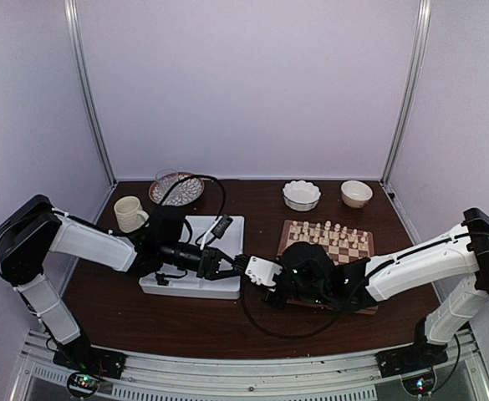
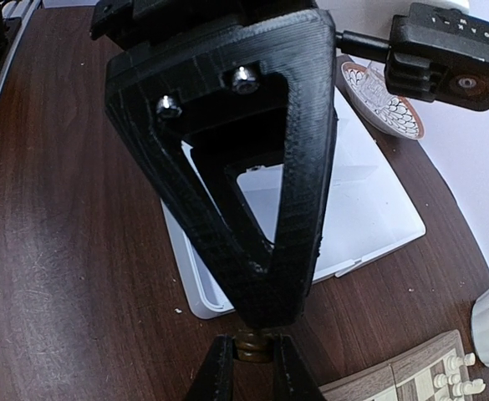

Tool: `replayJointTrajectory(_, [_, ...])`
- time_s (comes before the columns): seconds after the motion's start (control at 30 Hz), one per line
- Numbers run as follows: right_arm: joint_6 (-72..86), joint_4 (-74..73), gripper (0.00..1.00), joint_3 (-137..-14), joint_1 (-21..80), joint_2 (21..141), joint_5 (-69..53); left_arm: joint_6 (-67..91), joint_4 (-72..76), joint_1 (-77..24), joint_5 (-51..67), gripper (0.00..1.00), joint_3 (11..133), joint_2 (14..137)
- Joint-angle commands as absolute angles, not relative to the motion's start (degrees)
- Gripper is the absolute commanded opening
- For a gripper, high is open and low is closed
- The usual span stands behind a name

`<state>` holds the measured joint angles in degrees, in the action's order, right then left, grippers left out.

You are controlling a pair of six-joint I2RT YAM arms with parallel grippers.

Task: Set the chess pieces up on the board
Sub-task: Pass from the right arm to the left

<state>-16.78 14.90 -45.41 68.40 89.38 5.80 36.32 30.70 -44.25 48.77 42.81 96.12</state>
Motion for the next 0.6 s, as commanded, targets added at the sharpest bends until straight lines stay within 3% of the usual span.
replayJointTrajectory(0.0, [-16.97,16.26,0.10,-45.94,68.76,88.86,6.41,35.38,30.86,-44.71,50.07,0.33,44.64,97.22])
replayJointTrajectory(0.3, [-16.75,16.46,0.09,-45.86,68.74,88.68,7.78,35.07,29.81,-44.91,50.45,0.35,45.41,97.83])
replayJointTrajectory(0.57, [-16.49,16.19,0.09,-46.40,68.79,89.53,9.18,34.70,29.23,-44.90,50.91,0.22,45.80,98.00])
